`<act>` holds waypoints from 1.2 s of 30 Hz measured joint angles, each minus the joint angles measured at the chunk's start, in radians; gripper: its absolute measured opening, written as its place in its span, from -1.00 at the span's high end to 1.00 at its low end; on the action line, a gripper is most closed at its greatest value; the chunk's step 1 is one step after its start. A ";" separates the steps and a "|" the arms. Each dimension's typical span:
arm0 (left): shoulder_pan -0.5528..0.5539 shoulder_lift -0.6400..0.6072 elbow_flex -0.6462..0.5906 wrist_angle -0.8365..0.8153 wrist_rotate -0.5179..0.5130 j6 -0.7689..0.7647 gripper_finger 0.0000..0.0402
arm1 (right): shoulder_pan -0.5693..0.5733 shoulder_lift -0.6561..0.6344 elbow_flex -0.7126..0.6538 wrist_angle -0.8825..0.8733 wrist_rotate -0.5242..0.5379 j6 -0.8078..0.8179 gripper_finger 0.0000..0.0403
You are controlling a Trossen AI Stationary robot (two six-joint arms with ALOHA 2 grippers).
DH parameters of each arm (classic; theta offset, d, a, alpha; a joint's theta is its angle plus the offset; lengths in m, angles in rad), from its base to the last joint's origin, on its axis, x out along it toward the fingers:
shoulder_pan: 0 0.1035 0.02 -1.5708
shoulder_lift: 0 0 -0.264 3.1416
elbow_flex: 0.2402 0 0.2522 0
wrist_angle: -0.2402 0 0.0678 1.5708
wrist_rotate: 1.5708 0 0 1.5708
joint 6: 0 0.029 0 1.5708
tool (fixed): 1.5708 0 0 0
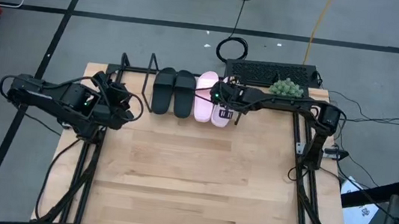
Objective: Pick and place slides into the shelf
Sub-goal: Put the pink slipper on the shelf
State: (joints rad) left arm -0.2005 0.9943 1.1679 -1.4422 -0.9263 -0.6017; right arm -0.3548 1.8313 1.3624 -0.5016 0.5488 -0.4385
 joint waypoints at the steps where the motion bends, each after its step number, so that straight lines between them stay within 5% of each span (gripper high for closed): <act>1: 0.000 0.000 0.000 0.000 0.000 0.000 -0.06 | -0.003 0.000 0.000 0.000 0.000 0.000 0.21; 36: 0.000 0.000 0.000 0.007 0.000 -0.001 -0.06 | -0.037 0.000 -0.043 0.073 -0.001 0.005 0.21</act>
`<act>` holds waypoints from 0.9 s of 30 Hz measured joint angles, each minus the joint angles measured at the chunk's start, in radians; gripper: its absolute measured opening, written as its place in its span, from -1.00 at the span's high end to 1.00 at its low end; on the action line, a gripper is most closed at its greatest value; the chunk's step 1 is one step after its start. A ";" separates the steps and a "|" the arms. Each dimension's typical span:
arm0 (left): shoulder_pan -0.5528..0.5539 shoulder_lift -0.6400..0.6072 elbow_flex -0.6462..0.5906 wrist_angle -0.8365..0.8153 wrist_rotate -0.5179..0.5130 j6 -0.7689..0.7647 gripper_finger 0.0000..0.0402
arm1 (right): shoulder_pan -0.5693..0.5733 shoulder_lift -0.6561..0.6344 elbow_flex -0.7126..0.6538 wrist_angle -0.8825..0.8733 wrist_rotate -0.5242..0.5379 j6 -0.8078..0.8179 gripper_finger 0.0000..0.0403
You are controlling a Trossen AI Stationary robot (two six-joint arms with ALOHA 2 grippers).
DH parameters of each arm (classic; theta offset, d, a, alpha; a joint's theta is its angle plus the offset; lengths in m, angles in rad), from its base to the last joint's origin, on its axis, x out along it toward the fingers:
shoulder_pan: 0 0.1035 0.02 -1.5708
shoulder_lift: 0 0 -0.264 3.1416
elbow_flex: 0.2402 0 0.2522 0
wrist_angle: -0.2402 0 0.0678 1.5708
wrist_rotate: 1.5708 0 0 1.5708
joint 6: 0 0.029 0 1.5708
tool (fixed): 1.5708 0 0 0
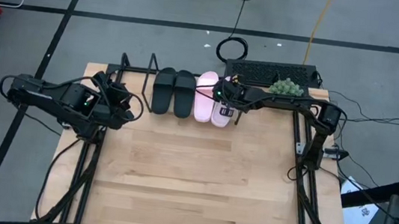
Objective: Pick and place slides into the shelf
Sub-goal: Put the pink slipper on the shelf
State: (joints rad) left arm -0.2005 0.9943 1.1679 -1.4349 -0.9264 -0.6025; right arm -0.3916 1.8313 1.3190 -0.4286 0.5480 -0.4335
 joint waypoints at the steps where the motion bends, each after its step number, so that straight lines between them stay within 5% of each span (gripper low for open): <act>1: 0.000 0.000 0.000 0.000 0.000 0.000 -0.06 | -0.003 0.000 0.000 0.000 0.000 0.001 0.21; 27: 0.000 0.000 0.000 0.056 -0.001 0.059 -0.06 | -0.019 0.000 -0.001 -0.001 -0.027 -0.024 0.82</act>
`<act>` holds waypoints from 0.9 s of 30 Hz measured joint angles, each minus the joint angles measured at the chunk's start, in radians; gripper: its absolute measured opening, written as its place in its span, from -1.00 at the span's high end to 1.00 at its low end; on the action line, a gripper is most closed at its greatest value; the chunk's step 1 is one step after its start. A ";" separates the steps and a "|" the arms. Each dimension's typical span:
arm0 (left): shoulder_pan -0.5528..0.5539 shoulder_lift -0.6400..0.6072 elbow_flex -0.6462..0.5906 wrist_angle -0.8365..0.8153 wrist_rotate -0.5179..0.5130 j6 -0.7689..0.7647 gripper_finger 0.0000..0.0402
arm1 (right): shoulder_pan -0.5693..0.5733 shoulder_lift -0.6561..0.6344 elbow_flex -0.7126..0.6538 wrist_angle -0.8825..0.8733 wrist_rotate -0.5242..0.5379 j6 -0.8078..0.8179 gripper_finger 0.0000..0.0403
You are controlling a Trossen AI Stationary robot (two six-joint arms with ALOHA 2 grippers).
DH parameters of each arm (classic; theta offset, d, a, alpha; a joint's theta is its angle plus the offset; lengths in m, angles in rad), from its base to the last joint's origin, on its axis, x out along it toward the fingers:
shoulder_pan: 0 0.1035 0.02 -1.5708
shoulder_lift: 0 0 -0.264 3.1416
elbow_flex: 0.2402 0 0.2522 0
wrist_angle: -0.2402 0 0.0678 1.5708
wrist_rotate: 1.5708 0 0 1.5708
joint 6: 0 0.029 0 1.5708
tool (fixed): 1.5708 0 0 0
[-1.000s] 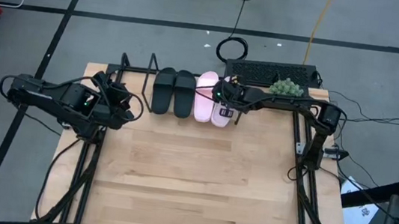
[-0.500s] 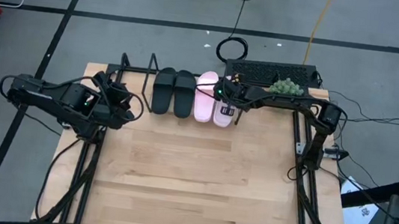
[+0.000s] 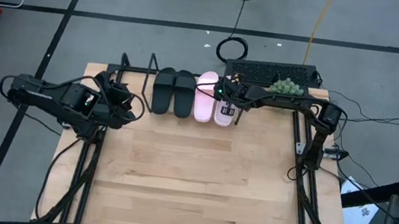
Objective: Pick and place slides into the shelf
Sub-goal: Put the pink slipper on the shelf
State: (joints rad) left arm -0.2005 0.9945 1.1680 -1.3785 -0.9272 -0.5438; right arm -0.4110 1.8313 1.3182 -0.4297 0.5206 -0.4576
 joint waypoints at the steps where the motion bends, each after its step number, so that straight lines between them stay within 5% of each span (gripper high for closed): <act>1: 0.000 0.000 0.000 0.000 0.000 0.000 -0.06 | 0.000 0.000 0.000 0.000 -0.002 0.000 0.84; 11: 0.000 0.000 0.000 0.000 0.000 -0.001 -0.06 | 0.000 0.000 0.000 0.000 -0.051 0.000 0.81; 27: 0.000 0.000 0.000 0.000 0.000 -0.003 -0.06 | 0.000 0.000 0.000 -0.008 -0.052 0.000 0.31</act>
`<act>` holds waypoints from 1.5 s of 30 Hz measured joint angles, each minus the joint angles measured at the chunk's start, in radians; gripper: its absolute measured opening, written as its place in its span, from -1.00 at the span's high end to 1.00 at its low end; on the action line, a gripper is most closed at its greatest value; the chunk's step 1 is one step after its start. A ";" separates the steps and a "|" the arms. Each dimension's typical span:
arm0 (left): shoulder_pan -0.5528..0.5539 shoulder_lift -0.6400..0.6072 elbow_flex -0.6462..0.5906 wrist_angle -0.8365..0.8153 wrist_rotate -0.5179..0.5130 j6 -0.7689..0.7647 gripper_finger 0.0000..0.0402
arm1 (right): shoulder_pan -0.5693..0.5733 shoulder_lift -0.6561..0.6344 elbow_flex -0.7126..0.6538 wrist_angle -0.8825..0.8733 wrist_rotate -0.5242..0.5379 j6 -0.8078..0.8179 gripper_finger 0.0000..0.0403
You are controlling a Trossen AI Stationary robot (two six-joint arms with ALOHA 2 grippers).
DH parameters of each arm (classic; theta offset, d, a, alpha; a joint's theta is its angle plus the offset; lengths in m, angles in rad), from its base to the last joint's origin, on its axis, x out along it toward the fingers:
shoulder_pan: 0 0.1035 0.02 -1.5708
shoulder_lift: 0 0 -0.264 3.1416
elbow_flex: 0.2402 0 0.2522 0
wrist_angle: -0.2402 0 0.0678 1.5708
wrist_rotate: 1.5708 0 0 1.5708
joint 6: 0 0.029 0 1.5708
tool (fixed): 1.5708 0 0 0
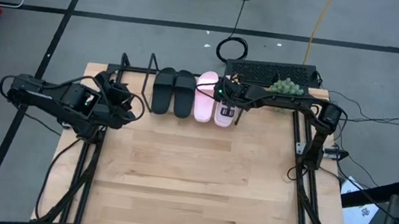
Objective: Pick and place slides into the shelf
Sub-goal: Put the pink slipper on the shelf, then return to Home Position
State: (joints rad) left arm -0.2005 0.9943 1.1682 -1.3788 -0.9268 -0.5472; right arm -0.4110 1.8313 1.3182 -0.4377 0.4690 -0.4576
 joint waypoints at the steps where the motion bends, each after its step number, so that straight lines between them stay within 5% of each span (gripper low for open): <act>1: 0.000 0.000 0.000 0.000 0.000 0.000 -0.06 | 0.000 0.000 0.000 0.000 0.000 0.000 0.29; 30: 0.000 0.000 0.000 0.000 0.000 -0.007 -0.06 | 0.045 0.000 0.000 0.000 0.061 -0.009 -0.04; 45: 0.000 0.000 0.000 -0.007 0.002 -0.007 -0.06 | 0.110 -0.009 0.000 0.002 0.216 -0.049 -0.05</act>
State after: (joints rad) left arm -0.2005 0.9943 1.1679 -1.3857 -0.9253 -0.5545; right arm -0.3012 1.8228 1.3182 -0.4356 0.6851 -0.5068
